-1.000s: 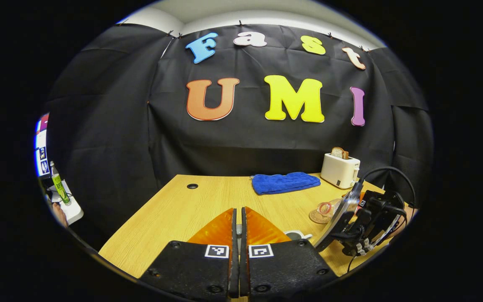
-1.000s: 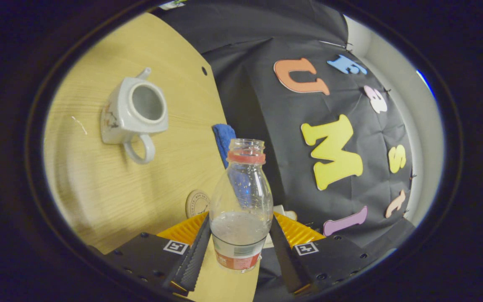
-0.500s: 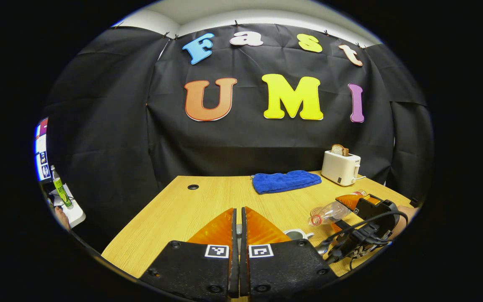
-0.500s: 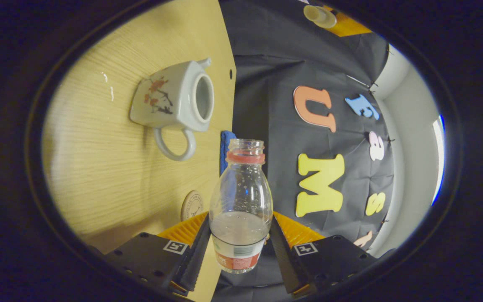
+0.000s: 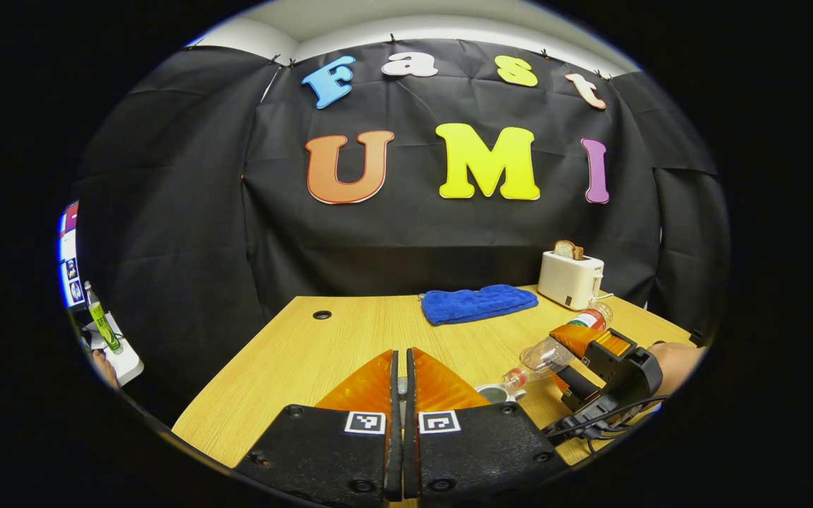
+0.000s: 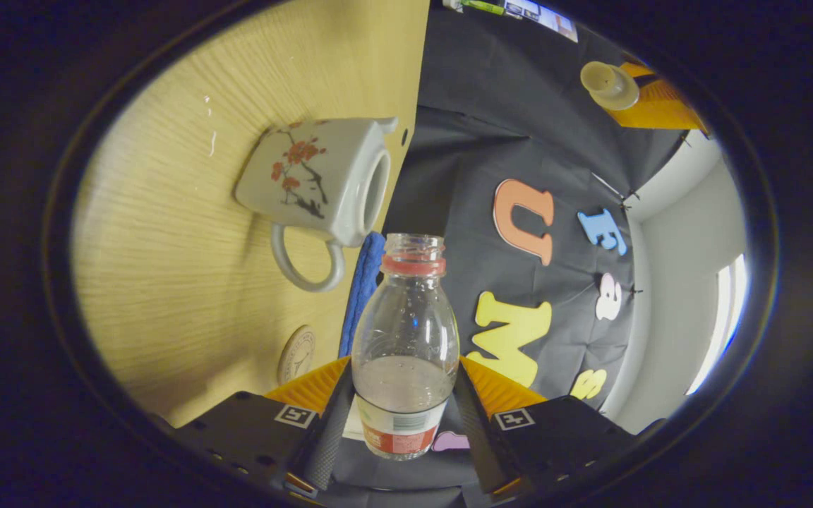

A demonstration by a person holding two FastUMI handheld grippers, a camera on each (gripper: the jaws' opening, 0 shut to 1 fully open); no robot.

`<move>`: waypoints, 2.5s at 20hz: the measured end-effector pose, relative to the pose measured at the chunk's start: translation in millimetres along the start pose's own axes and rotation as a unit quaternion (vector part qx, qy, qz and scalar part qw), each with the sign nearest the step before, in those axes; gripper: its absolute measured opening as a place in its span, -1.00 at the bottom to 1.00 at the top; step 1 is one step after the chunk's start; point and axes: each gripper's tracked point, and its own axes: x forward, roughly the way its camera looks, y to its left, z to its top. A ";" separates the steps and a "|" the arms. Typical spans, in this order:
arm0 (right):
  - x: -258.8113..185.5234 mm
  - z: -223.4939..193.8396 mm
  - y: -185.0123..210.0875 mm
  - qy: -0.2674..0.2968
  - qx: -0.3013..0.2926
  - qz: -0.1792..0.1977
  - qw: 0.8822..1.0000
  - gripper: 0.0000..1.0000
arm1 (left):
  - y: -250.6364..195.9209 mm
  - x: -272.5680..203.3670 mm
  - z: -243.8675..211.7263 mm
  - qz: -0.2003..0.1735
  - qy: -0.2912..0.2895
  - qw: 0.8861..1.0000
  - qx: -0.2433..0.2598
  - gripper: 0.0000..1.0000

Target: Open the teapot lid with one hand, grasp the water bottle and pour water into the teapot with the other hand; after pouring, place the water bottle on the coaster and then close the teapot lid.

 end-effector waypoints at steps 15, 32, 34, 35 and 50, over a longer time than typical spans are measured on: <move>-2.3 5.8 -39.5 -0.011 -0.094 -0.066 0.993 0.52 | 0.9 0.8 -2.3 -0.001 0.004 1.000 -0.004 -0.94; -2.6 20.3 -68.3 -0.026 -0.183 -0.116 0.976 0.52 | 1.0 -0.3 -1.3 0.000 0.002 1.000 0.000 -0.92; -2.2 20.7 -71.0 -0.025 -0.185 -0.117 0.975 0.56 | -0.5 -0.3 0.2 -0.002 0.001 1.000 0.001 -0.92; -2.7 19.8 -71.8 -0.022 -0.185 -0.118 0.975 0.56 | -1.4 -0.4 0.1 -0.003 0.000 1.000 0.001 -0.92; -2.8 25.8 -68.9 -0.024 -0.126 -0.113 0.985 0.52 | 1.7 3.0 -3.2 0.005 0.005 1.000 0.003 -0.92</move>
